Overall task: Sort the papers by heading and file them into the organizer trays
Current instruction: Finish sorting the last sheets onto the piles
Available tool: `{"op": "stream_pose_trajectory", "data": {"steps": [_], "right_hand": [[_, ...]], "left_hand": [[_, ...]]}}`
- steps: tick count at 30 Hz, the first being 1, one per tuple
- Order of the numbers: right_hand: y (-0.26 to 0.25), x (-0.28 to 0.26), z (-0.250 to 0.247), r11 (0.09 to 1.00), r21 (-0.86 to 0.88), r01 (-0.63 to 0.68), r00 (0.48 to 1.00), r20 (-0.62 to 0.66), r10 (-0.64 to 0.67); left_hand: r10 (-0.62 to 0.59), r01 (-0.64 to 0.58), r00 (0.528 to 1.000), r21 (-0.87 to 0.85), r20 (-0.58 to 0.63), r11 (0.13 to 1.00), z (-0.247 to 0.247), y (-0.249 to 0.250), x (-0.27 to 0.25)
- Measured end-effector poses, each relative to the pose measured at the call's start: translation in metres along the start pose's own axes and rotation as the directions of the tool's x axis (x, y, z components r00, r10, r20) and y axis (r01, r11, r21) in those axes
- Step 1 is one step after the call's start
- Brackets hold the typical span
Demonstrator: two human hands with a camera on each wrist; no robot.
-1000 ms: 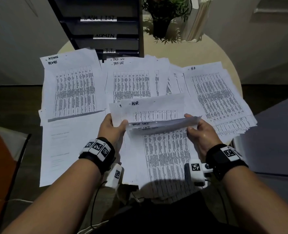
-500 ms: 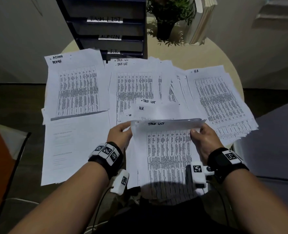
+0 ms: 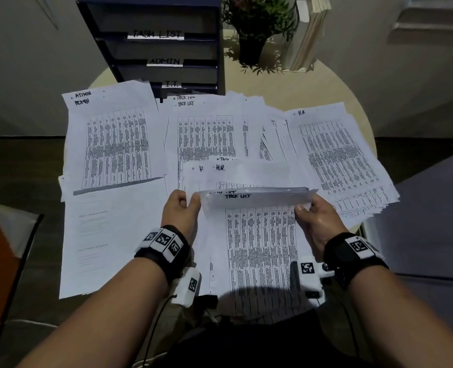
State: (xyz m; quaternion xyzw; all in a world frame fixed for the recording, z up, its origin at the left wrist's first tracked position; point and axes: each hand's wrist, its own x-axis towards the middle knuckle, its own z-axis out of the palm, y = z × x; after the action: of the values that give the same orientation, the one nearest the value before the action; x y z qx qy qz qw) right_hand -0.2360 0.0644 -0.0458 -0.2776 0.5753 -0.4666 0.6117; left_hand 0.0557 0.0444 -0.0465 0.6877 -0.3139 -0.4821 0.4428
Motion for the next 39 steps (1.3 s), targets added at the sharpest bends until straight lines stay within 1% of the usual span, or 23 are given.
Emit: {"op": "stream_pose_trajectory", "data": {"steps": [1, 2, 4, 5, 7, 9, 10, 12, 13, 16, 19, 20, 23, 25, 28, 31, 33, 35, 39], "right_hand": [[0.0, 0.0, 0.0, 1.0, -0.002, 0.007, 1.0, 0.003, -0.007], [0.0, 0.0, -0.001, 1.0, -0.004, 0.016, 1.0, 0.002, -0.016], [-0.003, -0.001, -0.002, 1.0, 0.006, 0.028, 1.0, -0.004, -0.028], [-0.004, -0.002, -0.002, 0.999, 0.017, 0.027, 1.0, 0.001, -0.027], [-0.006, -0.003, -0.004, 0.999, 0.032, 0.02, 0.999, 0.03, -0.021], [-0.006, -0.004, -0.006, 1.0, 0.018, 0.021, 0.999, 0.05, -0.022], [-0.006, -0.004, -0.007, 1.0, 0.004, 0.022, 0.998, 0.057, -0.023], [-0.006, -0.005, -0.007, 1.0, -0.015, 0.026, 0.997, 0.069, -0.024], [-0.006, -0.005, -0.007, 1.0, -0.016, 0.026, 0.997, 0.079, -0.025], [-0.009, -0.008, -0.006, 0.999, 0.008, 0.031, 0.996, 0.082, -0.031], [-0.007, -0.006, -0.008, 0.998, 0.06, 0.031, 0.996, 0.085, -0.036], [-0.006, -0.005, -0.009, 0.997, 0.071, 0.032, 0.996, 0.082, -0.038], [-0.003, -0.003, -0.01, 0.998, 0.042, 0.04, 0.997, 0.058, -0.043], [-0.002, -0.001, -0.01, 0.999, 0.009, 0.043, 0.999, 0.025, -0.043], [-0.001, 0.001, -0.015, 0.999, -0.016, 0.035, 0.999, -0.012, -0.036], [-0.002, 0.001, -0.022, 1.0, -0.019, 0.011, 1.0, -0.011, -0.011], [-0.007, -0.003, -0.026, 1.0, -0.025, 0.0, 1.0, 0.012, 0.0], [-0.011, -0.005, -0.028, 0.999, -0.046, 0.0, 1.0, 0.024, 0.001], [-0.008, -0.001, -0.034, 0.998, -0.064, -0.004, 1.0, 0.013, 0.004]], "left_hand": [[0.02, -0.021, 1.0, 0.044, 0.003, 0.999, 0.0, 0.003, -0.002], [0.014, -0.014, 1.0, 0.053, 0.007, 0.998, -0.001, 0.003, -0.002], [0.033, -0.034, 0.999, 0.02, 0.041, 0.999, -0.003, 0.004, -0.004], [0.054, -0.055, 0.997, 0.027, 0.054, 0.998, -0.003, 0.004, -0.004], [0.052, -0.055, 0.997, 0.057, 0.061, 0.997, -0.002, 0.006, -0.003], [-0.019, 0.021, 0.997, -0.025, 0.075, 0.999, -0.001, 0.004, -0.003], [-0.057, 0.06, 0.994, -0.04, 0.093, 0.997, 0.0, 0.005, -0.004], [-0.072, 0.074, 0.989, -0.011, 0.129, 0.997, 0.0, 0.001, -0.007], [-0.078, 0.078, 0.989, 0.008, 0.128, 0.997, 0.0, -0.001, -0.008], [-0.091, 0.091, 0.993, 0.011, 0.069, 0.996, 0.0, 0.004, -0.014], [-0.082, 0.084, 0.994, -0.026, 0.075, 0.996, 0.002, 0.015, -0.018], [-0.077, 0.081, 0.993, -0.041, 0.094, 0.996, 0.003, 0.018, -0.02], [-0.062, 0.069, 0.993, -0.074, 0.096, 0.995, 0.007, 0.022, -0.025], [-0.048, 0.051, 0.997, -0.06, 0.058, 0.997, 0.005, 0.017, -0.02], [-0.059, 0.059, 0.998, -0.098, 0.004, 0.993, 0.001, 0.016, -0.016], [-0.033, 0.034, 0.999, -0.082, 0.011, 0.996, -0.005, 0.017, -0.017], [-0.01, 0.011, 1.0, -0.114, 0.009, 0.993, -0.006, 0.02, -0.019], [-0.037, 0.034, 0.999, -0.143, -0.015, 0.989, -0.005, 0.023, -0.02], [-0.097, 0.11, 0.994, -0.301, 0.057, 0.947, 0.0, 0.018, -0.017]]}}
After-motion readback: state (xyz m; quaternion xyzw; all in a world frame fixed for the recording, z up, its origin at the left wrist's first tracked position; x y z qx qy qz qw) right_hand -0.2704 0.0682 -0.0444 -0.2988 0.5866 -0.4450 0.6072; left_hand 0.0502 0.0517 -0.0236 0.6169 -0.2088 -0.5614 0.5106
